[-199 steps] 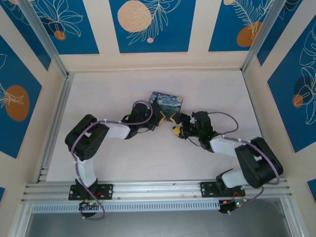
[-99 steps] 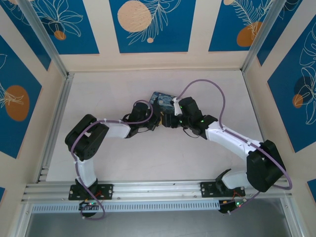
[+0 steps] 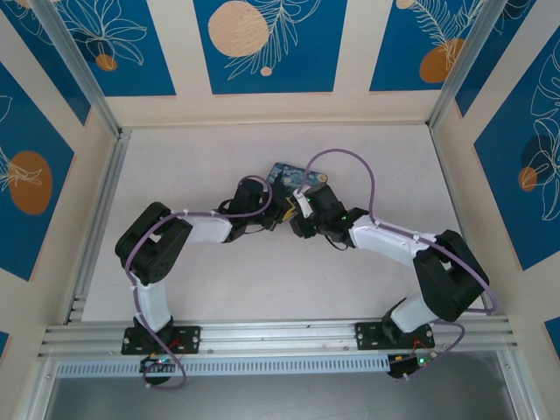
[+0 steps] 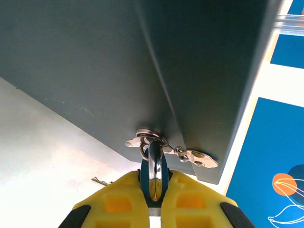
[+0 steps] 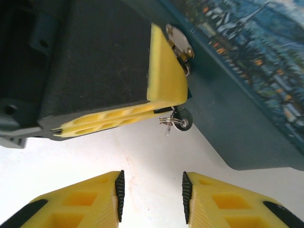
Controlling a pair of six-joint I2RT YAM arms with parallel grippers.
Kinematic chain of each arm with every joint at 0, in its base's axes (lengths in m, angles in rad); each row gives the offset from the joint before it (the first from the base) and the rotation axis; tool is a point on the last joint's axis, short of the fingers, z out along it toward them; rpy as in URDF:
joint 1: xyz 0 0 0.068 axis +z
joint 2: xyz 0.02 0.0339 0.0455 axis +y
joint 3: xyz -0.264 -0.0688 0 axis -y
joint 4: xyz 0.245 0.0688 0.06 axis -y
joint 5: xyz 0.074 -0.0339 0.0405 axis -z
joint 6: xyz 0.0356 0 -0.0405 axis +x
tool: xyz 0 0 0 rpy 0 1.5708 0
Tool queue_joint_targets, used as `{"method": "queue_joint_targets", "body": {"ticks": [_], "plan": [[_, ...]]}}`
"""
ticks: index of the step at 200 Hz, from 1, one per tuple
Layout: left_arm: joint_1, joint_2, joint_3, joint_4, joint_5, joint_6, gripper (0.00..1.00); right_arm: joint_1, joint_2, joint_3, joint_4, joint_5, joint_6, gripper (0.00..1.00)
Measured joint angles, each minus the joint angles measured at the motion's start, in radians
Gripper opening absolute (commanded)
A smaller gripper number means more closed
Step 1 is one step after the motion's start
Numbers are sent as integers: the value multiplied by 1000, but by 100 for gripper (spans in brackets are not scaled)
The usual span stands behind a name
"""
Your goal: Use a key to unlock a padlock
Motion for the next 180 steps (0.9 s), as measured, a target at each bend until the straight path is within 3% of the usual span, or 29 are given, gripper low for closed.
{"method": "queue_joint_targets", "body": {"ticks": [73, 180], "plan": [[0, -4, 1, -16, 0, 13, 0, 10, 72, 18, 26, 103, -59, 34], [3, -4, 1, -37, -11, 19, 0, 18, 120, 92, 42, 111, -72, 33]]}}
